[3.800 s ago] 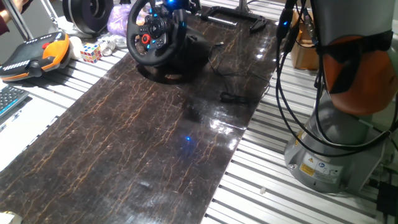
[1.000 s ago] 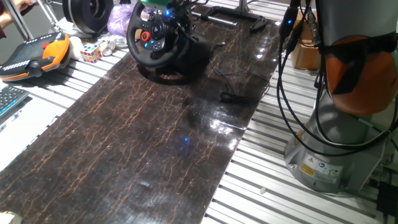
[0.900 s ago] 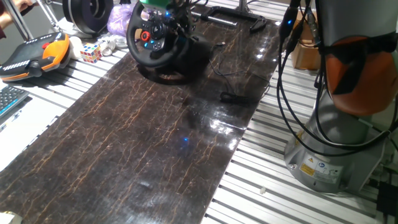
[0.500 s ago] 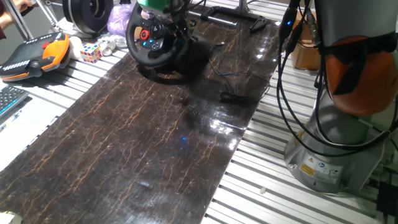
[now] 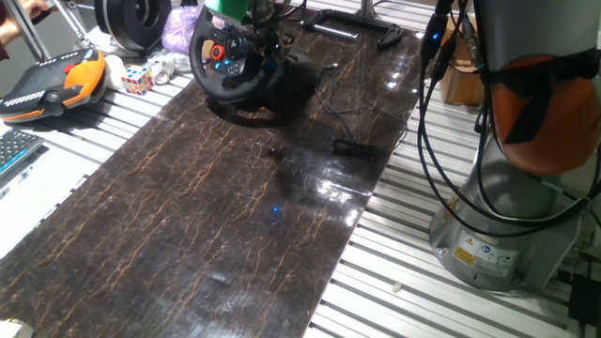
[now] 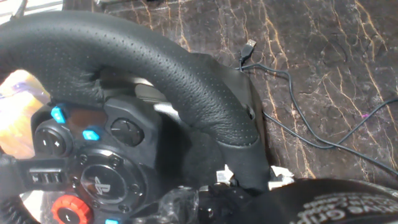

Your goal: Rotate the steering wheel 90 degrees clockwise

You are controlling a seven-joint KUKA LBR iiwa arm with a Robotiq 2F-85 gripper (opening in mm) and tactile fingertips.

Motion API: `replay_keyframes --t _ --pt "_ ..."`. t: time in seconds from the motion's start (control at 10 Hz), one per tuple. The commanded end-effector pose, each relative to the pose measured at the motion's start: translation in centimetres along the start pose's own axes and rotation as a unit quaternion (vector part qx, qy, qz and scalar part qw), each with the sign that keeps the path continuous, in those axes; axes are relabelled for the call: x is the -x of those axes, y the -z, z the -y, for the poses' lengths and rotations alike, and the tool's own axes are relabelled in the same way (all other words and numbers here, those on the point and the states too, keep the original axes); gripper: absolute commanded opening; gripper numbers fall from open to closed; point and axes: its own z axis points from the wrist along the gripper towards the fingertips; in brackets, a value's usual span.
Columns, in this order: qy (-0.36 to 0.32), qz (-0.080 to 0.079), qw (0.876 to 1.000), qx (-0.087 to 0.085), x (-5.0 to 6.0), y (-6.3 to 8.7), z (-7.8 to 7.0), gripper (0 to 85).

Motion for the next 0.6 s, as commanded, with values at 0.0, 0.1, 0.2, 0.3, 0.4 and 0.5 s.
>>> replay_keyframes --t 0.0,0.1,0.2,0.3,0.4,0.5 --pt "-0.006 -0.001 1.000 0.000 -0.04 0.05 -0.09 0.7" --pt "-0.013 -0.002 1.000 0.000 -0.14 0.08 -0.17 0.7" --pt "-0.017 -0.002 1.000 0.000 -0.32 0.10 -0.20 0.7" --pt "-0.019 -0.001 1.000 0.000 -0.44 0.10 -0.21 0.7" --pt "-0.012 0.000 1.000 0.000 -0.50 0.13 -0.16 0.7" --pt "-0.009 0.003 1.000 0.000 -0.56 0.12 -0.15 0.7"
